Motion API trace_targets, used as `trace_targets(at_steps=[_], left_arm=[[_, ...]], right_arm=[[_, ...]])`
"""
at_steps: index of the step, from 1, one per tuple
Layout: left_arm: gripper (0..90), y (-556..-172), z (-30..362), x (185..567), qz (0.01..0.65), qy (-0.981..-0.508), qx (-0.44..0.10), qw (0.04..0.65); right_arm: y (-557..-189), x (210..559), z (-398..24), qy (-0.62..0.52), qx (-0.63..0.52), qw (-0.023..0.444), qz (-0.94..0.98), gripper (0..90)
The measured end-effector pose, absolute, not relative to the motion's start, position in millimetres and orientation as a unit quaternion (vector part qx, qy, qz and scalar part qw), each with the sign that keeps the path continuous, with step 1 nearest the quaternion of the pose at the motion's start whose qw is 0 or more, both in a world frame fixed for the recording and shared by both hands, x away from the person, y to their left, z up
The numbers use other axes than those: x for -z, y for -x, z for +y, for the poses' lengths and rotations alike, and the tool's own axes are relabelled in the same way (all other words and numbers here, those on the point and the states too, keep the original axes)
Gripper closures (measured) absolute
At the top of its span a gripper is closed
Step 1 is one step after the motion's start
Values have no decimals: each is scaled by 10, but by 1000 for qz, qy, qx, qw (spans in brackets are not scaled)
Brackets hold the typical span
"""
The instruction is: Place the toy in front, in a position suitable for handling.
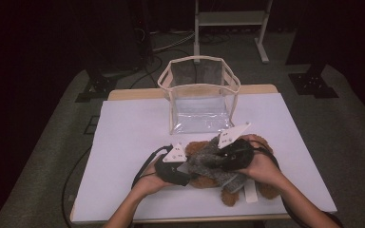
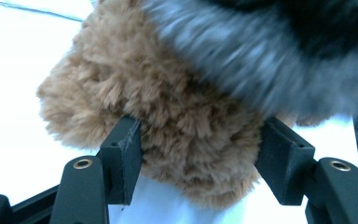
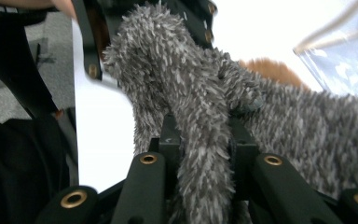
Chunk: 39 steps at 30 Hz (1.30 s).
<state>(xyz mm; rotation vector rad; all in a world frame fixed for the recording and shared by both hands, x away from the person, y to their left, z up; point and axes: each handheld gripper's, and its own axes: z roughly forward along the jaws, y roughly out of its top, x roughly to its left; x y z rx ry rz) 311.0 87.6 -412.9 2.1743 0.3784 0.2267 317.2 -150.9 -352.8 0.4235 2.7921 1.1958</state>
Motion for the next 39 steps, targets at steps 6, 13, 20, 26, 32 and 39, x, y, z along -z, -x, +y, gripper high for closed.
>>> trace_targets(at_steps=[6,13,20,26,32,39], left_arm=[[392,-3127,863,4119,144,-874,-94,454],[398,-3122,829,4113,138,-870,-91,465],[351,-3130,887,4134,143,-868,-92,467],[331,-3130,925,4122,142,-869,-98,463],[355,-3125,920,4155,138,-870,-91,464],[359,-3106,906,4174,133,-870,-85,467]], right_arm=[[-3090,3558,-1758,-157,-377,55,911,723],[-3079,3524,-1394,-122,-413,48,901,723],[-3067,3575,-1490,-128,-404,39,905,723],[-2987,3648,-1739,-148,-390,47,908,722],[-2980,3674,-1544,-134,-401,33,905,721],[-3251,3458,-1354,-139,-416,51,897,720]])
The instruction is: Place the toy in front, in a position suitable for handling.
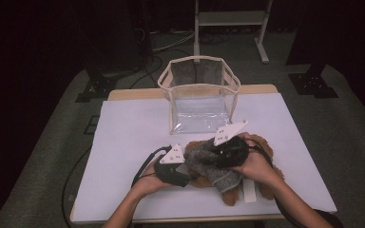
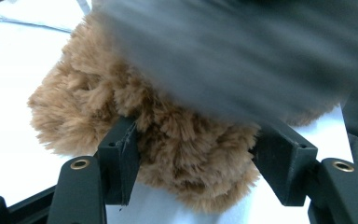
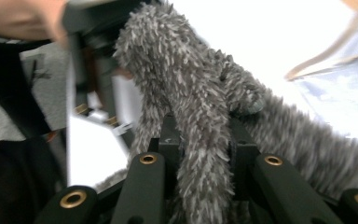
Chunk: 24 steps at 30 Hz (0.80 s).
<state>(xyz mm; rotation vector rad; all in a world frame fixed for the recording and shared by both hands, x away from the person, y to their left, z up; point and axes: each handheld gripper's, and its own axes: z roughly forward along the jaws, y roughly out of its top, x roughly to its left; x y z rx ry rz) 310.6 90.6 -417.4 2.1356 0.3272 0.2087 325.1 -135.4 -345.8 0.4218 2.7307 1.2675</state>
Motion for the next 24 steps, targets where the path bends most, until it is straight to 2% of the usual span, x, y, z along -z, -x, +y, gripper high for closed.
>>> trace_targets(at_steps=[5,13,18,24], left_arm=[[352,-3117,933,4138,135,-868,-89,470],[335,-3099,878,4084,133,-857,-84,490],[336,-3029,804,4084,108,-870,-88,473],[335,-3037,820,4095,110,-869,-85,474]], right_arm=[[-3403,3381,-1487,-163,-402,66,899,717],[-3269,3479,-1608,-164,-396,29,903,720],[-3314,3351,-1604,-164,-404,55,898,721],[-3439,3169,-1676,-176,-412,76,891,721]])
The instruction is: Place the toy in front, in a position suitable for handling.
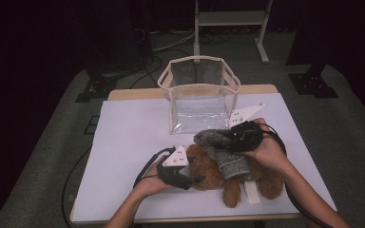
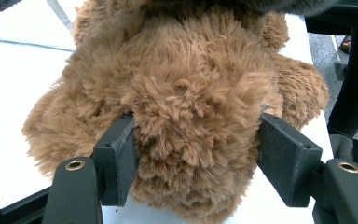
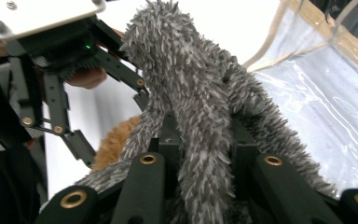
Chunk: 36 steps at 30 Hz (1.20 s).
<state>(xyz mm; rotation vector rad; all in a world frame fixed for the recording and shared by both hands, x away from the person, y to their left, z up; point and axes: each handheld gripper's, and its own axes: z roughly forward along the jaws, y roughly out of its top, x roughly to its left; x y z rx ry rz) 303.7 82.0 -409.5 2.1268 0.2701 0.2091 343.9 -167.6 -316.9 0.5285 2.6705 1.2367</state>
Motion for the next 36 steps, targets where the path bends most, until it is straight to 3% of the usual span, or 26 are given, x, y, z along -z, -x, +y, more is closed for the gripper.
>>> trace_targets(at_steps=[5,7,10,23,30,36], left_arm=[[324,-3054,851,4052,116,-865,-92,480],[282,-3063,852,4032,126,-856,-95,492],[305,-3049,807,4030,118,-858,-84,492],[346,-2951,744,4071,86,-873,-89,472],[344,-2959,744,4029,84,-873,-97,471],[324,-2990,729,3982,95,-862,-104,487]], right_arm=[[-3461,3298,-1612,-172,-382,67,906,721],[-3400,3421,-1570,-167,-373,43,912,725],[-3307,3439,-1585,-158,-368,29,916,724],[-3477,3431,-1418,-162,-376,23,912,723],[-3483,3393,-1769,-197,-363,34,910,723],[-3512,3372,-1729,-195,-371,42,907,723]])
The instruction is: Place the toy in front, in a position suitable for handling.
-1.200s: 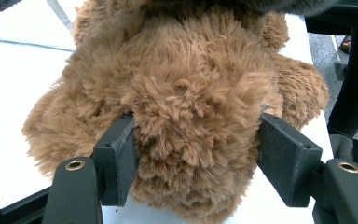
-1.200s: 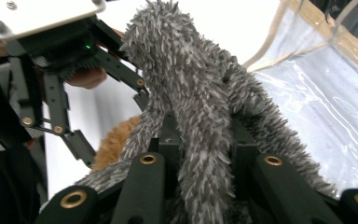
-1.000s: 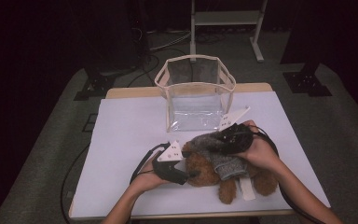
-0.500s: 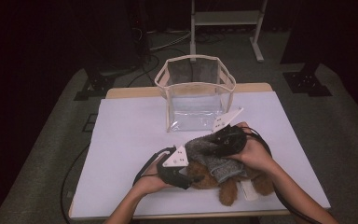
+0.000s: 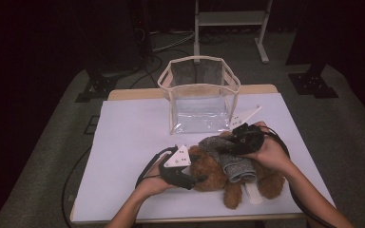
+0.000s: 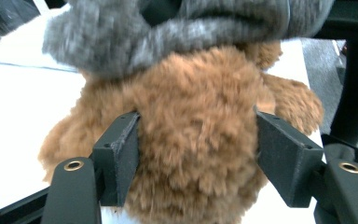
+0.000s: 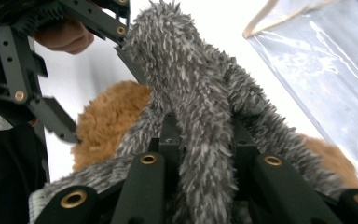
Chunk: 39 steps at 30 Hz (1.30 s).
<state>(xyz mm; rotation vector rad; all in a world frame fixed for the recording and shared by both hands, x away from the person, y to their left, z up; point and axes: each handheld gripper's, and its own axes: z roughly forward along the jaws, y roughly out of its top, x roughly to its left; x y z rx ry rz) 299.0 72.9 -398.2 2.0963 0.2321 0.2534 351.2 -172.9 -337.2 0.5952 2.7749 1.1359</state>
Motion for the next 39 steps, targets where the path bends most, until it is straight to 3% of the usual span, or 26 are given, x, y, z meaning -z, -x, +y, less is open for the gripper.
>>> trace_targets(at_steps=[4,12,24,35,39], left_arm=[[326,-2961,700,4035,86,-872,-92,472],[326,-2937,682,4030,81,-876,-87,467],[326,-2992,747,3924,91,-866,-83,484],[330,-2977,654,3963,74,-886,-73,452],[330,-2999,660,3910,74,-885,-76,453]], right_arm=[[-3511,3418,-1595,-179,-369,25,912,723],[-3577,3228,-1914,-219,-381,65,896,723],[-3608,3471,-1517,-184,-366,5,912,732],[-3582,3352,-2080,-216,-374,27,901,732],[-3566,3426,-2099,-210,-368,14,906,735]])
